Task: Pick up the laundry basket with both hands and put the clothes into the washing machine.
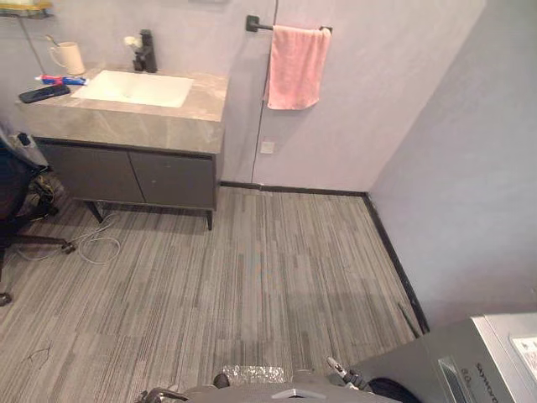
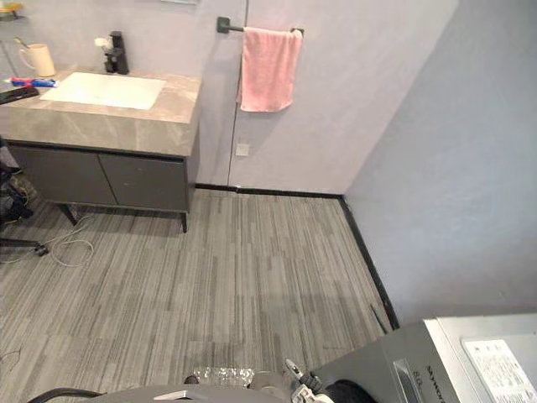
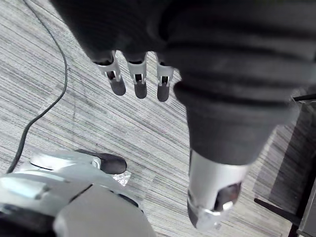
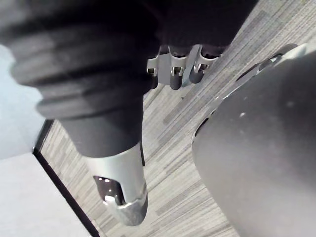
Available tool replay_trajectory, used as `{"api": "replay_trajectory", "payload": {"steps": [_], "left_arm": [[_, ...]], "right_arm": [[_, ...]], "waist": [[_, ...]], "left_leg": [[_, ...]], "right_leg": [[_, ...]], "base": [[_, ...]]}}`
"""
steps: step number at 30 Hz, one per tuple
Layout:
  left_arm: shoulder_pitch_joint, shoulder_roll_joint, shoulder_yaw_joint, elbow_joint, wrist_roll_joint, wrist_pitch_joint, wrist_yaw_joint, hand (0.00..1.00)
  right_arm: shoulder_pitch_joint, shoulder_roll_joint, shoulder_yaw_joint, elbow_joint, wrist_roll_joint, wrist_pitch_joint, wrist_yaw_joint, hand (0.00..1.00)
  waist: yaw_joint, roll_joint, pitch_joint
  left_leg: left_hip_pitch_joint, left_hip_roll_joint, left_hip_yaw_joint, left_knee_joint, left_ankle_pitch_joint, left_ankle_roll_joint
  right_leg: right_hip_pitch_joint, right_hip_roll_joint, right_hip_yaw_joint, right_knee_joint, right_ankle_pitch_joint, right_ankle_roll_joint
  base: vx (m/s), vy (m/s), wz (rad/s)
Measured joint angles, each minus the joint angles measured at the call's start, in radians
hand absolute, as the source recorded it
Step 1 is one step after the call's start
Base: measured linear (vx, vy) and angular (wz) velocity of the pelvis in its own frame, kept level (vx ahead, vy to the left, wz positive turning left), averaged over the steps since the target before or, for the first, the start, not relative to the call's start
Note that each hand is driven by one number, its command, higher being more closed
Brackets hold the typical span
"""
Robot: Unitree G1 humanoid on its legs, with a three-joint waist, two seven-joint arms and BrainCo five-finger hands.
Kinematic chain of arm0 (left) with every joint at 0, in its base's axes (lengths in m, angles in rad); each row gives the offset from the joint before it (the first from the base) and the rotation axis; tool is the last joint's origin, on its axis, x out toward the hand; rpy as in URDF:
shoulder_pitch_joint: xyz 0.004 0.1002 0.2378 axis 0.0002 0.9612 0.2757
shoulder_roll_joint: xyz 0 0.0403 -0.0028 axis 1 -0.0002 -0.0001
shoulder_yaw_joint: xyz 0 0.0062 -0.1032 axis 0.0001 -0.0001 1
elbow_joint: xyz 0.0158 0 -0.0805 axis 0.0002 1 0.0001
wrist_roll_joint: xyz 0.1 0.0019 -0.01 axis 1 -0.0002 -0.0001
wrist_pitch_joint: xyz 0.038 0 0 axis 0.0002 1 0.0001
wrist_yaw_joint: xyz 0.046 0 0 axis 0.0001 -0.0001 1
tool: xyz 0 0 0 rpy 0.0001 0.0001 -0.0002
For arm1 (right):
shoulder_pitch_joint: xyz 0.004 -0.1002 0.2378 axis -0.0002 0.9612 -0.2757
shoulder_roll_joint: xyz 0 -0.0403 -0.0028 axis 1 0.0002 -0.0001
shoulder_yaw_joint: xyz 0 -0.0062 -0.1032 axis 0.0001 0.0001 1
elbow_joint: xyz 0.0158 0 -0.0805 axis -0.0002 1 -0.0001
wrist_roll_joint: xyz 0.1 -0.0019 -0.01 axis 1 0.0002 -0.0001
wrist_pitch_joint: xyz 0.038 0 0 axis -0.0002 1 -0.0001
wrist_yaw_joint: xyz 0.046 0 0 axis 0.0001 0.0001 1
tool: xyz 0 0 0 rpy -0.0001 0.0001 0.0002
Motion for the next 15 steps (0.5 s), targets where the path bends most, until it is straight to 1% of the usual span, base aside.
{"api": "replay_trajectory", "payload": {"steps": [2,3,4,5,6,7,8,9,10,12,15], "left_arm": [[-0.006,-0.003,-0.002,-0.007,0.000,-0.009,0.000,0.00],[-0.006,-0.003,-0.002,-0.007,0.000,-0.010,0.001,0.00],[-0.005,-0.003,-0.002,-0.007,0.000,-0.011,0.001,0.00],[-0.002,0.000,-0.002,-0.008,0.002,-0.013,0.001,0.00],[0.000,-0.002,-0.003,-0.006,0.002,-0.012,0.002,0.00],[0.003,-0.009,-0.005,-0.005,0.002,-0.012,0.002,0.00],[0.007,-0.013,-0.005,-0.001,0.002,-0.012,0.002,0.00],[0.007,-0.019,-0.005,0.002,0.001,-0.012,0.002,0.00],[0.006,-0.021,-0.005,0.005,0.001,-0.012,0.002,0.00],[0.005,-0.023,-0.005,0.008,0.001,-0.012,0.001,0.00],[0.002,-0.022,-0.005,0.021,0.000,-0.012,-0.001,0.00]], "right_arm": [[-0.006,0.001,-0.004,0.007,-0.001,0.001,-0.002,0.00],[-0.006,0.001,-0.006,0.010,-0.001,0.002,-0.002,0.00],[-0.008,0.001,-0.009,0.018,-0.002,0.004,-0.002,0.00],[-0.009,0.001,-0.009,0.035,-0.002,0.005,-0.003,0.00],[-0.009,-0.004,-0.008,0.043,-0.002,0.005,-0.002,0.00],[-0.009,-0.007,-0.005,0.046,-0.003,0.005,-0.002,0.00],[-0.008,-0.010,-0.005,0.046,-0.003,0.005,-0.002,0.00],[-0.004,-0.023,-0.006,0.047,-0.003,0.005,-0.002,0.00],[-0.003,-0.025,-0.007,0.051,-0.004,0.006,-0.002,0.00],[-0.002,-0.027,-0.015,0.058,-0.004,0.006,-0.002,0.00],[-0.007,-0.027,-0.033,0.084,-0.006,0.006,-0.002,0.00]], "waist": [[0.003,-0.001,-0.002],[0.003,-0.001,-0.002],[0.006,-0.004,-0.004],[0.012,-0.015,-0.011],[0.010,-0.014,-0.015],[0.005,0.004,-0.026],[0.002,0.004,-0.036],[-0.002,0.010,-0.043],[0.000,0.021,-0.043],[-0.001,0.022,-0.042],[0.002,0.020,-0.041]], "left_leg": [[-0.028,0.000,-0.006,0.000,0.006,-0.010],[-0.034,-0.002,-0.009,0.000,0.007,-0.013],[-0.040,-0.005,-0.014,0.000,0.014,-0.023],[-0.041,-0.012,-0.015,0.000,0.021,-0.033],[-0.043,-0.011,-0.026,0.000,0.024,-0.037],[-0.051,0.002,-0.043,0.000,0.032,-0.047],[-0.057,0.009,-0.056,0.000,0.035,-0.051],[-0.056,0.023,-0.064,0.000,0.040,-0.058],[-0.058,0.035,-0.075,0.000,0.047,-0.064],[-0.054,0.042,-0.084,0.000,0.056,-0.069],[-0.033,0.044,-0.086,-0.001,0.059,-0.074]], "right_leg": [[0.028,-0.006,0.008,-0.201,0.005,0.000],[0.040,-0.006,0.009,-0.257,0.009,0.000],[0.071,-0.005,-0.001,-0.347,0.012,-0.005],[0.093,-0.003,-0.001,-0.422,0.031,0.006],[0.103,-0.002,-0.010,-0.435,0.050,0.017],[0.110,0.014,-0.027,-0.457,0.056,0.014],[0.113,0.022,-0.040,-0.473,0.057,0.015],[0.137,0.035,-0.066,-0.510,0.067,0.021],[0.155,0.050,-0.080,-0.542,0.083,0.018],[0.181,0.060,-0.095,-0.571,0.107,0.019],[0.211,0.063,-0.102,-0.583,0.119,0.017]], "base": [[-0.01,-0.078,0.41],[-0.01,-0.111,0.30],[0.01,-0.133,0.18],[0.03,-0.144,0.17],[0.02,-0.179,0.18],[0.03,-0.149,0.24],[0.07,-0.168,0.35],[0.11,-0.122,0.36],[0.10,-0.115,0.34],[0.07,-0.082,0.24],[0.10,-0.059,0.07]]}}
